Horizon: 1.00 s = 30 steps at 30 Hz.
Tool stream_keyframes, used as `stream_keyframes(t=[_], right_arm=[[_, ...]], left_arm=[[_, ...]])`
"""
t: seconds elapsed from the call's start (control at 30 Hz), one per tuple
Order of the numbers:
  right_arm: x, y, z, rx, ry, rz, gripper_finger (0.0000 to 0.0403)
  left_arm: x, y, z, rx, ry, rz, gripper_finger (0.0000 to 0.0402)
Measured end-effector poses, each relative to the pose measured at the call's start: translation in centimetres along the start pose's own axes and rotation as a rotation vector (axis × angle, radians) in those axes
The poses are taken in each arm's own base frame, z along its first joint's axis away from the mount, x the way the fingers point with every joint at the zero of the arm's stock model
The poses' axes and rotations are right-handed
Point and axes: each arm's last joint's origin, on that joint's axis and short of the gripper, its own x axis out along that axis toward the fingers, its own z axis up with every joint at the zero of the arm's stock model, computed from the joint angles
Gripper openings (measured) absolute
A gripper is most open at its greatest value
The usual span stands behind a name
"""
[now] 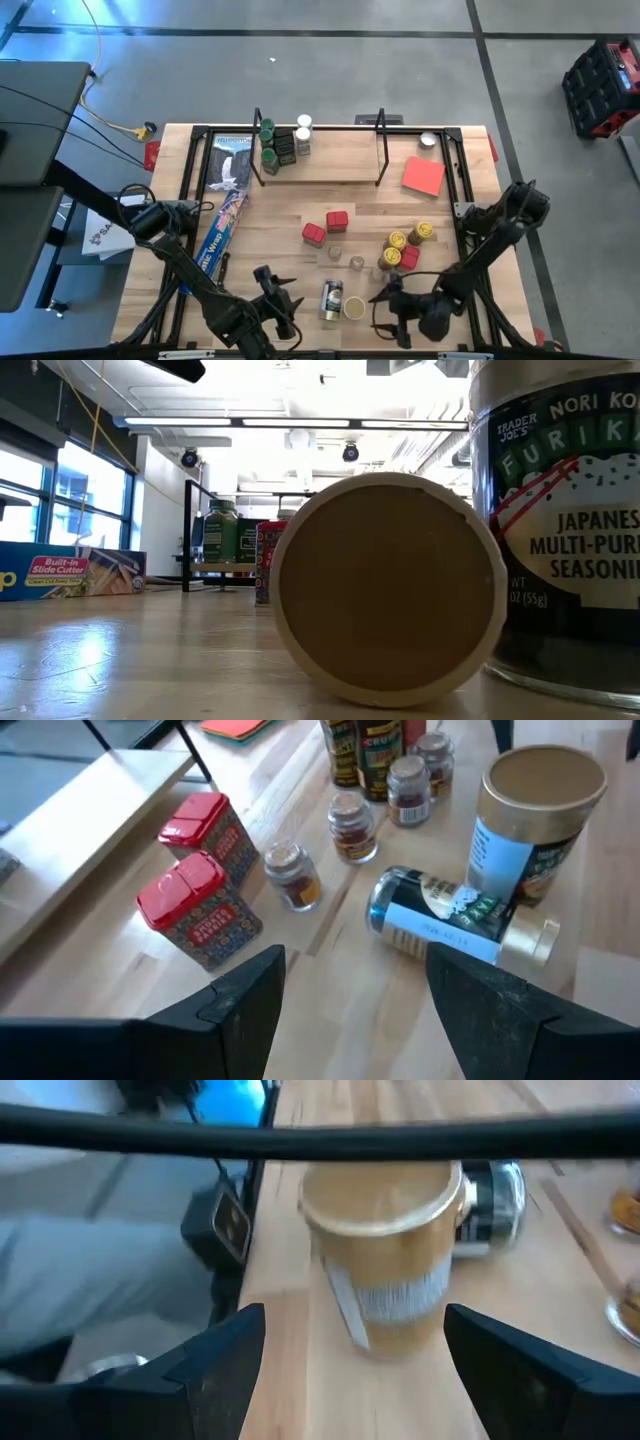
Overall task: Shelf spices
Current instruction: Put the gold seasoning bottle on the shelf to the top right of the white seasoning bottle
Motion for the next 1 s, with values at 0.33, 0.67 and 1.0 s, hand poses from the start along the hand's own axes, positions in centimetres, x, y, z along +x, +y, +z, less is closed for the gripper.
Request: stream_keyframes(t=[0.33, 0.67, 1.0], right_arm=[[2.5, 1.2, -1.6, -0.080, -0.169, -0.211, 0.0303], [6.0, 4.3, -1.7, -0.150, -0.243, -0.309, 0.0303], [7.7, 4.0, 0.5, -0.141, -0.211, -0.271, 0.0303]], left_arm=[[-0.5, -0.5, 0.0, -0.096, -0.025, -0.029, 0.0239], [-1.2, -1.2, 0.0, -0.128, -0.055, -0.068, 0.0239], [-1.2, -1.1, 0.0, -0.127, -0.085, -0.048, 0.0239]])
